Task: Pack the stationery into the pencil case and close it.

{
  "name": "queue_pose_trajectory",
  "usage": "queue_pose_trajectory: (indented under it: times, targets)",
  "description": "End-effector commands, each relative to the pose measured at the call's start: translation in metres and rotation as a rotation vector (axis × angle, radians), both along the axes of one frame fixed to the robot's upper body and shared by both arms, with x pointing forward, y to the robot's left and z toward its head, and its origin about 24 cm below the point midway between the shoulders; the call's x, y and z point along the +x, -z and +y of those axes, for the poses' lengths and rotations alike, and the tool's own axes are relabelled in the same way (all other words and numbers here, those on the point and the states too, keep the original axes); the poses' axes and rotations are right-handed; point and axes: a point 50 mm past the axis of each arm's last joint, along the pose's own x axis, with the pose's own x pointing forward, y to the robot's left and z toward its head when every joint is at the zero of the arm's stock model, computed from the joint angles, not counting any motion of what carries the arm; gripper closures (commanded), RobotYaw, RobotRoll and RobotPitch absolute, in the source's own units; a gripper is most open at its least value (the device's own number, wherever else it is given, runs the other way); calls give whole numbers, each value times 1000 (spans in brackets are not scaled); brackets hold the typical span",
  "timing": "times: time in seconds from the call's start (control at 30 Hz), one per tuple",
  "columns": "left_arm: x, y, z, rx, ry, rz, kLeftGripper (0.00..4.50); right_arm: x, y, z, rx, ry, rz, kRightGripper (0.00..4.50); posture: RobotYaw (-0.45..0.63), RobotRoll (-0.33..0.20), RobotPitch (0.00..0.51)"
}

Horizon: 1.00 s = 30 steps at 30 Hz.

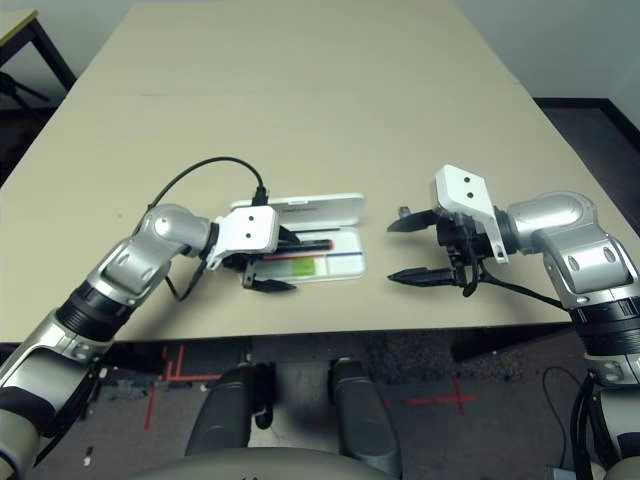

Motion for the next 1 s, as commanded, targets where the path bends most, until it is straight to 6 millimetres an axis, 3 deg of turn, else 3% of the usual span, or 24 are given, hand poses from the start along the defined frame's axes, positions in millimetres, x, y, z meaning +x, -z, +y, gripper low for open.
queue_pose_trajectory:
  times: [0.03,0.5,0.7,0.83,1.0]
  targets:
    - [-4,-6,12,0,-8,-4,59,0,-8,-3,12,10,-19,0,-74,0,128]
    - [-31,-41,61,-83,-54,-42,59,-7,-24,-31,19,139,18,0,-63,0,137]
    - [-44,-49,69,-119,-58,-32,59,-15,-21,-52,-185,342,68,0,-62,0,145]
    - [-47,-49,71,-123,-69,-25,59,-18,-22,-51,-195,499,172,0,-58,0,148]
    - [-48,-44,69,-116,-70,-25,59,-5,-22,-47,-187,722,159,0,-61,0,152]
